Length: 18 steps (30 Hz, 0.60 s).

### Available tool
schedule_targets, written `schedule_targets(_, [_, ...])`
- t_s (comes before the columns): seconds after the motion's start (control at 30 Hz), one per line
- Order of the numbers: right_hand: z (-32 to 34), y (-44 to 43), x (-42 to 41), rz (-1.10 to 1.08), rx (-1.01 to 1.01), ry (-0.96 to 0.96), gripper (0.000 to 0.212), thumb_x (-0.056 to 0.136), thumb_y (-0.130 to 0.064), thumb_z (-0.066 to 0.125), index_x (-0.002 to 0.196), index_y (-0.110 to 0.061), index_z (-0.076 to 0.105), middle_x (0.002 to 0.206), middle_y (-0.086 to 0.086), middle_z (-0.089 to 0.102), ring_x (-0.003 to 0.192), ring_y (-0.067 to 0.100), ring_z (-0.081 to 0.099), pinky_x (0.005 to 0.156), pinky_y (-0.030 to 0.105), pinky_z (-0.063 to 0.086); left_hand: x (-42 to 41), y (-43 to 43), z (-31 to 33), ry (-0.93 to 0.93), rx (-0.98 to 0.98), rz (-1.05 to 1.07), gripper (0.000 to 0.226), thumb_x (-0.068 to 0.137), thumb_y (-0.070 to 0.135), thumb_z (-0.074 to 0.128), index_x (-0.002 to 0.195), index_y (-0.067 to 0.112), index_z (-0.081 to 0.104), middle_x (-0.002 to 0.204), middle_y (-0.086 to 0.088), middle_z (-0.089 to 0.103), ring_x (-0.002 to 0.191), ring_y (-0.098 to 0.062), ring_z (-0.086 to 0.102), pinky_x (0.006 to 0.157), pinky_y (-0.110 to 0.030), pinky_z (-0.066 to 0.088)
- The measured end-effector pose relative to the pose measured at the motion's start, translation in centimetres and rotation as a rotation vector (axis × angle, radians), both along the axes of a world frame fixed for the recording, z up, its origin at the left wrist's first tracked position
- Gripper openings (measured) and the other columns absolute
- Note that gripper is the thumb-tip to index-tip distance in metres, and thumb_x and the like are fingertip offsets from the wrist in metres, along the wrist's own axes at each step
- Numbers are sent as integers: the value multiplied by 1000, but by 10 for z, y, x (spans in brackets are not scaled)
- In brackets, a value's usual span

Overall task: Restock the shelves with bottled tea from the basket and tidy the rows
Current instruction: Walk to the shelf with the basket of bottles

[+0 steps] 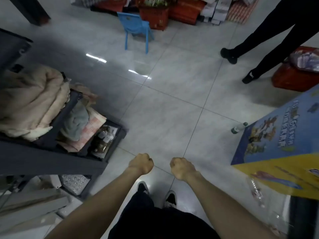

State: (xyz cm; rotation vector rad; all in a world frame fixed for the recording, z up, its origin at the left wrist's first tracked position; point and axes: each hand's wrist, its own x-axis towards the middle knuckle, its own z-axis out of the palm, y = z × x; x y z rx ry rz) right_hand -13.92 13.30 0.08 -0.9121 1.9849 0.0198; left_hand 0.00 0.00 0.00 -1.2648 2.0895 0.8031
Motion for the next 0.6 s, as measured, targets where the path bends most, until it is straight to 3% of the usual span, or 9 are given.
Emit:
schedule_targets(0.13, [-9, -10, -9, -49, 8, -16, 39, 105, -26, 35, 126, -12, 63, 132, 11, 64, 116, 31, 62, 100, 38, 51, -9, -9, -1, -19, 33, 26, 38, 103, 29, 40, 117, 3, 65, 132, -19, 64, 118, -38, 62, 95, -40, 48])
schedule_targets(0.3, [-24, -42, -32, -63, 42, -21, 33, 105, -21, 36, 115, -9, 65, 124, 11, 66, 110, 30, 64, 95, 38, 54, -28, -43, -11, -46, 65, 13, 39, 104, 29, 44, 127, 3, 62, 137, -17, 63, 124, -36, 61, 101, -39, 48])
schedule_targets(0.6, [-33, -145, -97, -165, 46, 17, 26, 102, -18, 42, 104, -6, 65, 123, 13, 67, 111, 31, 64, 90, 33, 50, -83, -138, -30, -65, 159, 18, 36, 106, 19, 40, 127, -1, 61, 140, -19, 59, 127, -35, 59, 104, -37, 47])
